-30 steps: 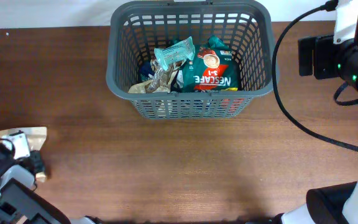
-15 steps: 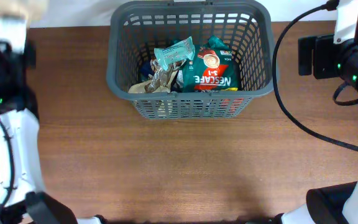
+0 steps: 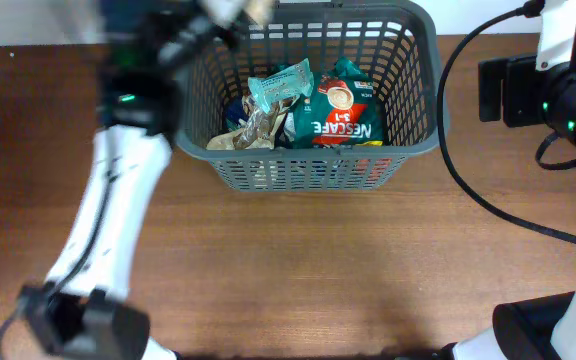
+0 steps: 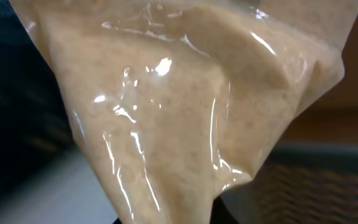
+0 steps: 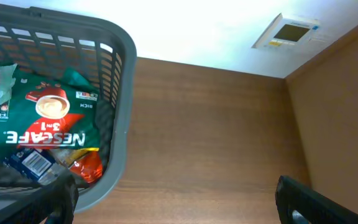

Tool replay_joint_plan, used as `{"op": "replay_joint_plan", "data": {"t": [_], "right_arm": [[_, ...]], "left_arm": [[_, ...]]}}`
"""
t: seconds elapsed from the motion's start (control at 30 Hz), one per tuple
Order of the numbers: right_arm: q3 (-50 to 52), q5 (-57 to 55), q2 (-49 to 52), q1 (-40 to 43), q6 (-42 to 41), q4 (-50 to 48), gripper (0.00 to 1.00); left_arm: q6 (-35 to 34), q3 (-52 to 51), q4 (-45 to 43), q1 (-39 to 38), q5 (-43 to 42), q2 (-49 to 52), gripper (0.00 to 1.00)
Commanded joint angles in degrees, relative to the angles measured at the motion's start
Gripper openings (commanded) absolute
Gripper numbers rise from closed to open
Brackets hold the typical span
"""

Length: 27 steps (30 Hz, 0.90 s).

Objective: Pack container
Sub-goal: 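Lift the beige bag into the basket and open the left gripper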

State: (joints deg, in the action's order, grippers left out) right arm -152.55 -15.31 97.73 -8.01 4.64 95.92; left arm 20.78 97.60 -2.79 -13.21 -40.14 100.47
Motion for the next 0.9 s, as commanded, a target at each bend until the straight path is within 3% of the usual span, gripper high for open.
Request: {"op": "replay_joint_plan", "data": {"t": [0.0,0.13,0.37,0.4,0.43,0.47,0.5,0.7,0.87], "right_arm": [[0.28,0.35,0.13,0.20,-0.66,0.17,0.99],[0.28,0.35,0.13,0.20,-0.66,0.22,0.99],[0.28,0.33,0.13,0.22,-0.66,0.20,0.99],[0.28,0.33,0.13,0.22,-0.66,0.22,0.99],[0.28,0.31,0.13,0.22,-0.63,0.17,0.99],[0.28,0.31,0.13,0.22,-0.63,0.11,0.99],[0.28,0.28,0.11,0.22,-0.63,-0.11,0.99],[0.24,-0.46,-1.42,0.22,-0.61,-0.76,0.99],[0.24,-3.89,-5.27,0.22,-0.66,-0.74,0.99]], "left_arm": [[-1.11,-0.26,6.67,-3.02,-4.00,6.73,0.01],[0.98,-0.26,14.01,-4.55,-4.00,11.37,0.02],[4.20,-0.26,18.95,-4.61,0.98,12.20,0.03],[4.17,-0.26,18.97,-4.57,1.22,12.20,0.22],[4.17,-0.26,18.91,-4.57,1.11,12.11,0.68],[4.17,-0.26,18.73,-4.57,1.11,11.93,0.94],[4.17,-0.26,18.21,-4.57,1.11,11.58,0.99],[4.15,-0.20,9.51,-2.95,1.18,6.62,0.99],[4.15,0.85,7.63,1.33,6.93,-1.38,0.99]]}}
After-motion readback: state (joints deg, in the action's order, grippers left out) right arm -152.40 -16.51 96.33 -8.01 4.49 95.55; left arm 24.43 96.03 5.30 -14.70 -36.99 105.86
